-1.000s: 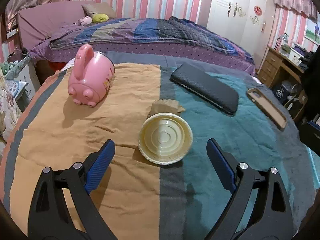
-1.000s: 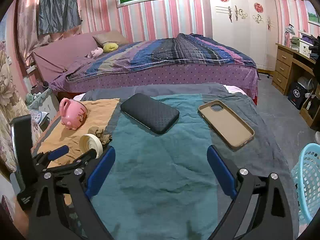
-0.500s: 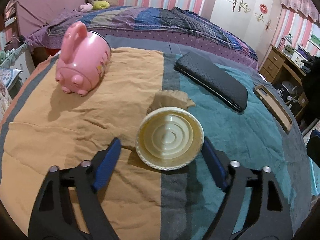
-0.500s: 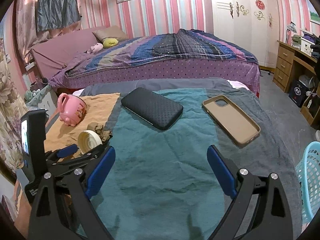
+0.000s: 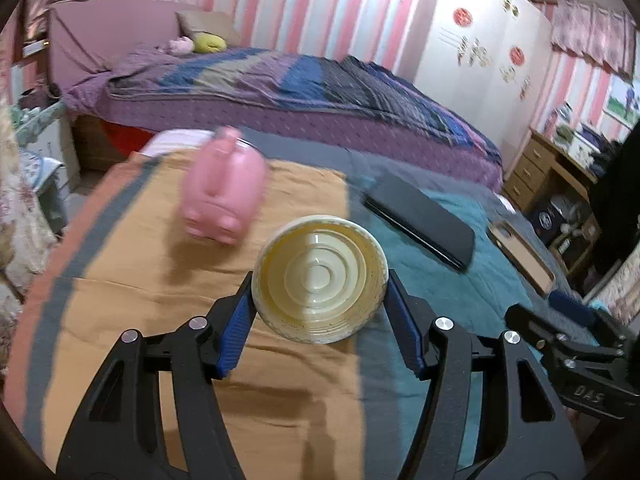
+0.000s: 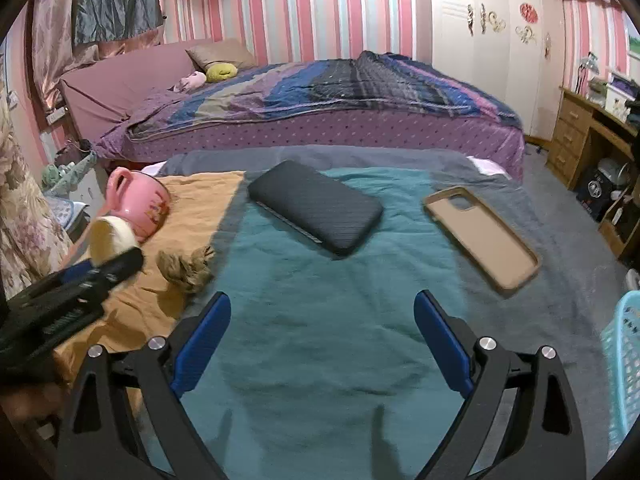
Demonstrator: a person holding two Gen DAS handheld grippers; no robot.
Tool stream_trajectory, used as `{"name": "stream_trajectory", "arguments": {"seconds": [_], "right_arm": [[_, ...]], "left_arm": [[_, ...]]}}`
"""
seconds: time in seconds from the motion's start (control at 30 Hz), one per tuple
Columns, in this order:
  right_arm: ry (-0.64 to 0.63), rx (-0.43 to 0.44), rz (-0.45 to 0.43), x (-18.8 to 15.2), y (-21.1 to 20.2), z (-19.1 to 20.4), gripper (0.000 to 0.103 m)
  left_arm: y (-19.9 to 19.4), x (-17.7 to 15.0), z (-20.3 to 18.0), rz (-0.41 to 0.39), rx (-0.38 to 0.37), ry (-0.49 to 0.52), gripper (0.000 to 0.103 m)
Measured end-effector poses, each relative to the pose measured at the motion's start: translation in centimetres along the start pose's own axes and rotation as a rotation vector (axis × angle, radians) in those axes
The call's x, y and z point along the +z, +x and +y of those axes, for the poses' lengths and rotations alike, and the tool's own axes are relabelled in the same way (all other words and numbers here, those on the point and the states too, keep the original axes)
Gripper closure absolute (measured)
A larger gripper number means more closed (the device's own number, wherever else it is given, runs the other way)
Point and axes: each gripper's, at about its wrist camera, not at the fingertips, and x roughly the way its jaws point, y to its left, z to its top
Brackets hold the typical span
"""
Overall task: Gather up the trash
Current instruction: 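Grasp the white round lid with the left tool while the right tool grasps the brown cloth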
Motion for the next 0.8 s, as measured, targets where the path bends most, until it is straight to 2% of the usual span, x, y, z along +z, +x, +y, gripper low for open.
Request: {"name": "stream_trajectory", "arguments": {"seconds": [0.2,0.4,0.6,0.8], "right_arm": [[-0.028,0.072,0.013,0.9,2.0,4.1,0.012],[-0.064,0.107,0.038,1.6,4.9,7.9,0.012],[-0.094,0.102,0.097,1.1,7.4,10.5,0.013],[-0.108,0.090,0.145,0.7,9.2,11.5,0.029]], "left_arm": [[-1.4,0.9,4.1,-0.043,0.081,-0.051,0.042],[-1.1,0.4,6.8,-0.023,0.098,-0.063,0.042],[-0.6,0.2,8.7,-0.015,0.111,-0.082,0.042],[0.1,-0.2,8.9,0.004,0.119,-0.071,0.042]]}}
